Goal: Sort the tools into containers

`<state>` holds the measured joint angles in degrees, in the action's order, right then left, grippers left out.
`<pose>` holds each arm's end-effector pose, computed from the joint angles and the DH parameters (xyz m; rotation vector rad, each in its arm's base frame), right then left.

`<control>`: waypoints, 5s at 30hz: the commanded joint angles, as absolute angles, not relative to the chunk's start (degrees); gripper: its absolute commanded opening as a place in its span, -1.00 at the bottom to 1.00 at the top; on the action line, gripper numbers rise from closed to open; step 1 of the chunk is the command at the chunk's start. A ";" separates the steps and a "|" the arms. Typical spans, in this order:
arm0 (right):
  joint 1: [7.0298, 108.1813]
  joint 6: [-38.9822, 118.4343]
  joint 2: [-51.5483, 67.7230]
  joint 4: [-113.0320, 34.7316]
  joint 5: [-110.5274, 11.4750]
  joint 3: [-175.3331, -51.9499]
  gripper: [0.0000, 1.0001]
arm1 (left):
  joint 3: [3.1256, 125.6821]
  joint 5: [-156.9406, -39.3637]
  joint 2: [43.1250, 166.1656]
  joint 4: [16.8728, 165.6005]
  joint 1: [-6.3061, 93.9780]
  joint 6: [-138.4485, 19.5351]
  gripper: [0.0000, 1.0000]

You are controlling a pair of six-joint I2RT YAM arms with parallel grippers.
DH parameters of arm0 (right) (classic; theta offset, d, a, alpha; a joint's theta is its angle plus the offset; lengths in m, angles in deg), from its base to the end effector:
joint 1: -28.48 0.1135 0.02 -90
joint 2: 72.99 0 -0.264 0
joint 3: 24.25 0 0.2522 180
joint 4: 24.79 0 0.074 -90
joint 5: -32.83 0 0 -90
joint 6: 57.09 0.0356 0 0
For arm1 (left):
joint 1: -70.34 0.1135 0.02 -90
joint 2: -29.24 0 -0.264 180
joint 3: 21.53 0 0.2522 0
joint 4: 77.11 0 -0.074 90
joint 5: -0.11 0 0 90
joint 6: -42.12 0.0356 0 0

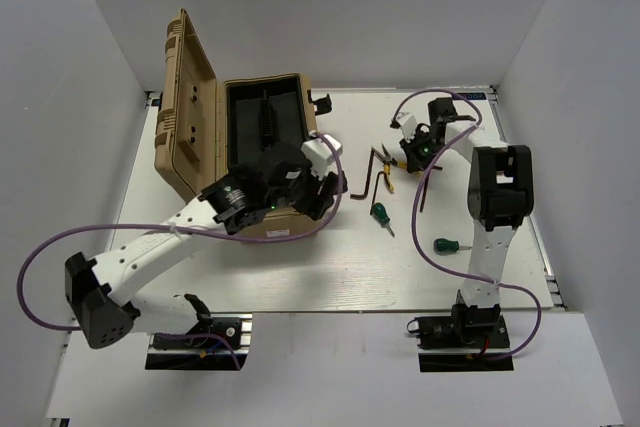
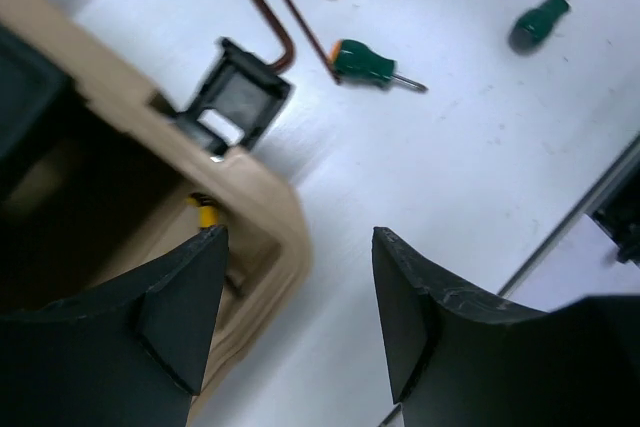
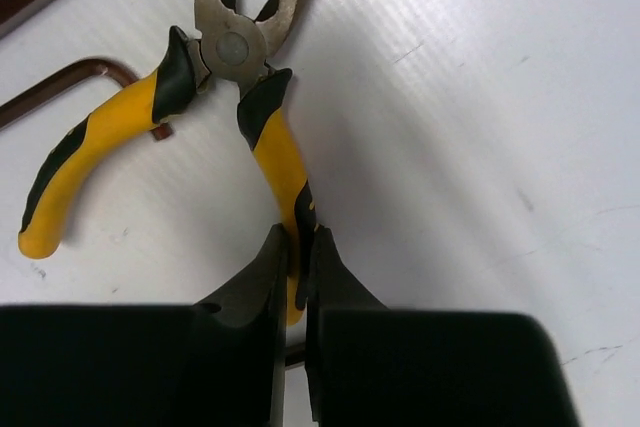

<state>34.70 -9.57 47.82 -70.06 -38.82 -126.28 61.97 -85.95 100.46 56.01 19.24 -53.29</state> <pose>0.4373 0.0589 0.1621 -1.1633 2.3352 0.2133 0.1724 -0.2098 0.3549 0.8228 2.0561 -0.4832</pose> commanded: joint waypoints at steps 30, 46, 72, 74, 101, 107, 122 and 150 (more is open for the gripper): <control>57.55 -2.77 33.52 -106.56 -9.17 -151.72 -1.00 | 56.13 -90.77 78.38 78.85 13.47 -50.95 0.40; 69.08 3.64 45.39 -101.67 -31.49 -162.64 -1.00 | 51.74 -87.52 71.34 77.80 13.47 -51.48 0.42; 72.07 10.83 32.93 -96.39 -39.49 -153.61 -0.18 | 50.06 -90.15 75.98 76.75 13.47 -53.85 0.16; 70.93 12.42 26.60 -90.69 -47.36 -148.09 -0.72 | 50.95 -90.86 80.81 75.96 13.47 -53.85 -0.29; 31.30 22.12 8.68 -80.48 -47.94 -98.78 0.25 | 78.29 -70.99 136.37 62.58 6.08 -83.10 0.50; 27.44 17.27 2.86 -80.21 -43.37 -92.51 0.37 | 81.25 -70.64 141.73 63.91 6.70 -86.72 0.56; 21.36 18.59 -6.81 -81.71 -37.40 -87.31 0.37 | 93.67 -61.15 154.48 53.71 7.23 -98.15 0.59; 15.56 18.50 -9.54 -82.94 -28.43 -85.29 0.37 | 99.54 -57.37 158.62 53.53 6.18 -93.42 -0.94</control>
